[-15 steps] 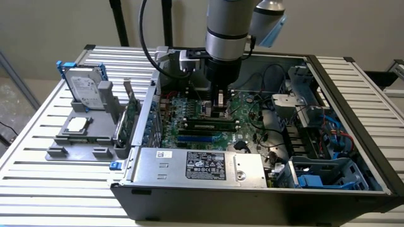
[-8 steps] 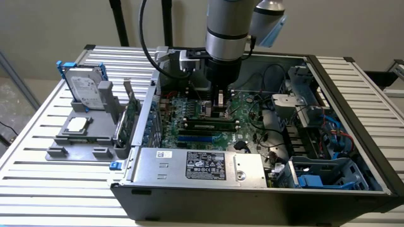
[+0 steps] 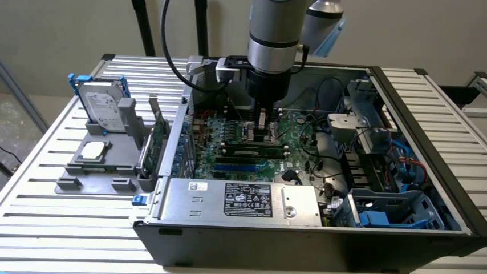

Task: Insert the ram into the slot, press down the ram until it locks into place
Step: 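Press down the ram until it locks into place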

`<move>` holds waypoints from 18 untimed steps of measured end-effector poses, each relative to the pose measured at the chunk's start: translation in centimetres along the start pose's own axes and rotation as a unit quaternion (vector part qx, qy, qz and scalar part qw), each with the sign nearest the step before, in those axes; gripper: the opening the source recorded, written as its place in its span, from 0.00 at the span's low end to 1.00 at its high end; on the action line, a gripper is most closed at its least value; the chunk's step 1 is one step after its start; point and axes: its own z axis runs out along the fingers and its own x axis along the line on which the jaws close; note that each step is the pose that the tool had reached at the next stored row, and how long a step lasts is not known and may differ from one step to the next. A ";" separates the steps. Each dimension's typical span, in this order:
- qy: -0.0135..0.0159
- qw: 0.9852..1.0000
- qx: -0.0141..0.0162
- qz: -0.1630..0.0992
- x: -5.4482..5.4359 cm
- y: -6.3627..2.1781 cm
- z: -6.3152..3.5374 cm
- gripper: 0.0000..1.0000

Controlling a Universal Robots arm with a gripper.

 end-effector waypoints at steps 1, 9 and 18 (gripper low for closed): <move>0.000 1.000 0.000 0.009 0.0 0.00 0.00 0.11; 0.000 0.997 -0.002 0.073 0.0 0.00 -0.20 0.11; -0.001 0.990 -0.004 0.139 0.0 0.01 -0.92 0.11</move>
